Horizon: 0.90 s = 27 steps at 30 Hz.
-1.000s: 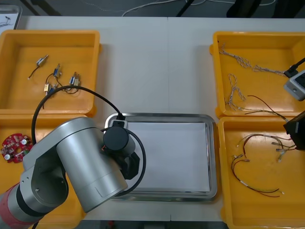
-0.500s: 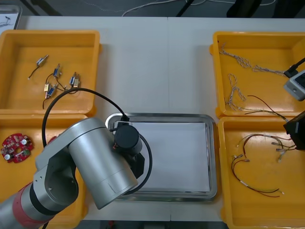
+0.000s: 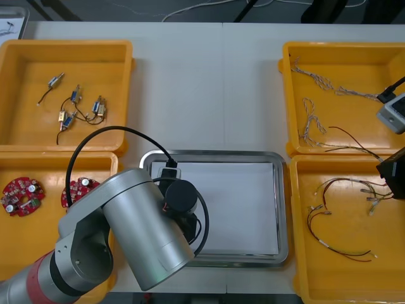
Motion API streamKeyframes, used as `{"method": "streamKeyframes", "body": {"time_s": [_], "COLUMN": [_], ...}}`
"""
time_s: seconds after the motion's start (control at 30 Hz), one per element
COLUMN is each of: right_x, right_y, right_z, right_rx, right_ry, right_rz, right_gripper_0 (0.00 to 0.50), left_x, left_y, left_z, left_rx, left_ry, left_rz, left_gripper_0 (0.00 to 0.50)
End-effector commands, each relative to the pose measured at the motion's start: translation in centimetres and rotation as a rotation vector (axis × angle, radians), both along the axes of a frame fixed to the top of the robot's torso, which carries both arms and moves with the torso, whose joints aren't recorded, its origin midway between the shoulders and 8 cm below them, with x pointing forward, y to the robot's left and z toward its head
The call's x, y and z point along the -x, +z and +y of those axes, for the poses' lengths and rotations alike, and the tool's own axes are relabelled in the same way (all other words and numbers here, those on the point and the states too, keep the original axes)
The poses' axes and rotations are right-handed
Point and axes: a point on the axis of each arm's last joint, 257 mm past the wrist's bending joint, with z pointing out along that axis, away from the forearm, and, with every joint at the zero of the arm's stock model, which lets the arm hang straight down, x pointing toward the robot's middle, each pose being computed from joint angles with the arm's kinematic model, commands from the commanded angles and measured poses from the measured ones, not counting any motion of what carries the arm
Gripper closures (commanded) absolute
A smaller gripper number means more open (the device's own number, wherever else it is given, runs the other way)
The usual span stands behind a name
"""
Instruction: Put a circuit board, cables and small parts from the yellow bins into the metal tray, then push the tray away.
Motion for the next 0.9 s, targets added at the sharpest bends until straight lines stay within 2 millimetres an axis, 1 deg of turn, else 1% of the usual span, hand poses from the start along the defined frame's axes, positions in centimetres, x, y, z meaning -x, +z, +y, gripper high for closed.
{"method": "streamKeyframes", "body": {"time_s": [0.03, 0.23, 0.33, 0.9], "right_x": [0.3, 0.3, 0.3, 0.3], "right_y": [0.7, 0.7, 0.7, 0.7], "right_z": [-0.9, -0.9, -0.9, -0.9], "right_rx": [0.037, 0.037, 0.037, 0.037], "right_ry": [-0.014, -0.014, -0.014, -0.014], "right_rz": [-0.019, -0.019, -0.019, -0.019], "right_gripper_0": [0.500, 0.500, 0.500, 0.500], "left_x": [2.0, 2.3, 2.6, 2.7], "left_y": [-1.1, -1.5, -1.6, -1.5], "left_z": [-1.0, -0.9, -1.2, -1.9], "left_rx": [-0.003, -0.006, 0.002, 0.018], "left_ry": [-0.053, -0.060, -0.066, -0.077], "left_rz": [0.035, 0.044, 0.050, 0.054], "left_gripper_0": [0.500, 0.500, 0.500, 0.500]}}
